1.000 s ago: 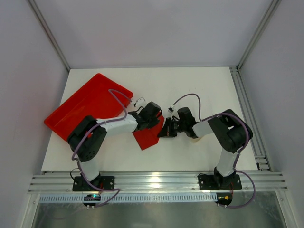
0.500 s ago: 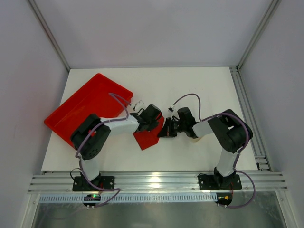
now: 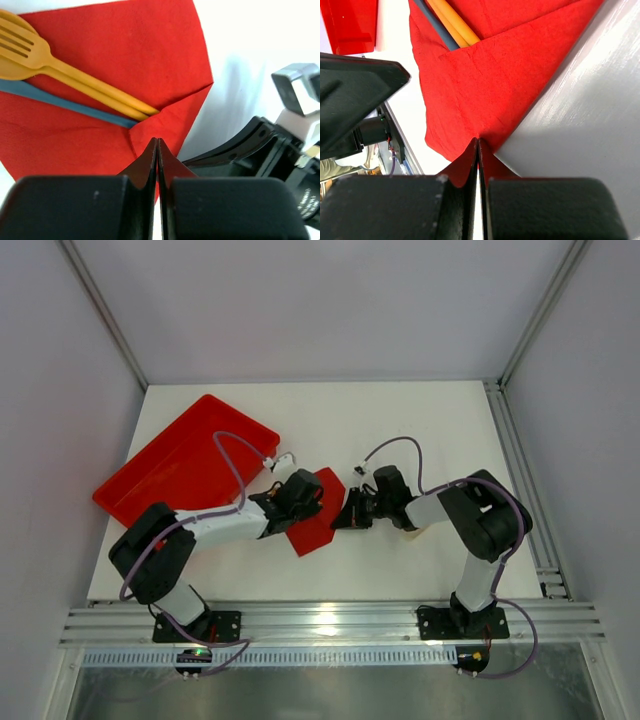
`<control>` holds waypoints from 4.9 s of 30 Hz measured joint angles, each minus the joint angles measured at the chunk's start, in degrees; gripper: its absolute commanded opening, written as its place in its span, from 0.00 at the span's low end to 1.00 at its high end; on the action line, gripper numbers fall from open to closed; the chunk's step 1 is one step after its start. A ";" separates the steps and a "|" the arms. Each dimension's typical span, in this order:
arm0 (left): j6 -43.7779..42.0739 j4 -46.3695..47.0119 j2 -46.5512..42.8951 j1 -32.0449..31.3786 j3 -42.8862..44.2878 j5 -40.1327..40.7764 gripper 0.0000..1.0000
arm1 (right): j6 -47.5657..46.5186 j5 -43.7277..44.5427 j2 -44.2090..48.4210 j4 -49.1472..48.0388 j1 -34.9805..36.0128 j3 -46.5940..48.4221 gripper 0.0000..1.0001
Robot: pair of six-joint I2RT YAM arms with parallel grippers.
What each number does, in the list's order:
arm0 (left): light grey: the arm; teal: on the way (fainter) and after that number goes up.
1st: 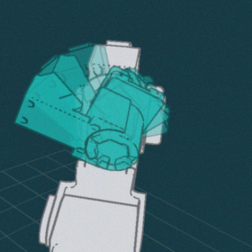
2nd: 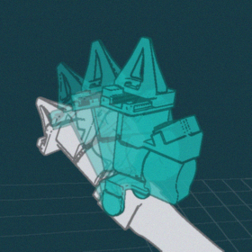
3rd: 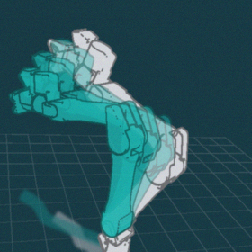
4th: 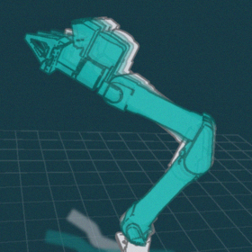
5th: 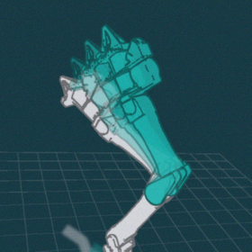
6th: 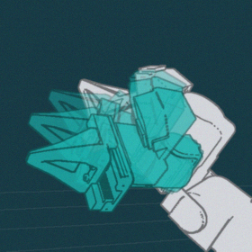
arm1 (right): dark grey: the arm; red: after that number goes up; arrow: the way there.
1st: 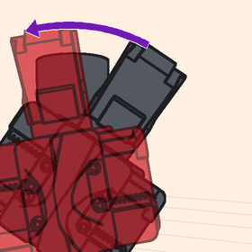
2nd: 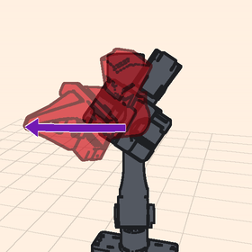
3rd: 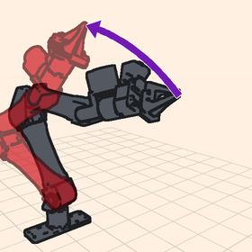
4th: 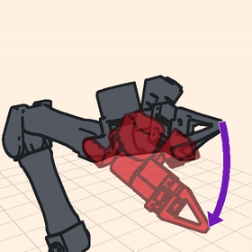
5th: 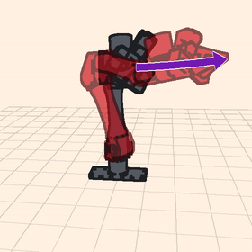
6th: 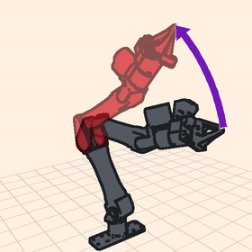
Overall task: Place the utensils on the paper napkin and roll it up
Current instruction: Roll the napkin at the center of the board.
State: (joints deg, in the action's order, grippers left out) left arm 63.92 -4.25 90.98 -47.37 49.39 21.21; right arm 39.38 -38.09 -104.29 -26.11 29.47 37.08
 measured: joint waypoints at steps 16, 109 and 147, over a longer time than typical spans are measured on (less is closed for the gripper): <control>-4.90 9.88 -0.37 -0.24 -7.02 -2.25 0.00 | -2.64 1.31 1.25 3.65 0.42 0.90 0.04; 16.04 7.91 10.64 1.92 2.32 -3.89 0.00 | -3.02 1.84 1.46 4.24 0.79 1.16 0.04; 17.18 4.79 13.86 2.67 5.40 -6.25 0.00 | -3.85 2.47 2.16 6.91 0.85 1.97 0.04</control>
State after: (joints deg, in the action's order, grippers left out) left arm 81.10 0.54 104.84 -44.71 54.78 14.96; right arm 35.53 -35.62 -102.13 -19.20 30.33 39.05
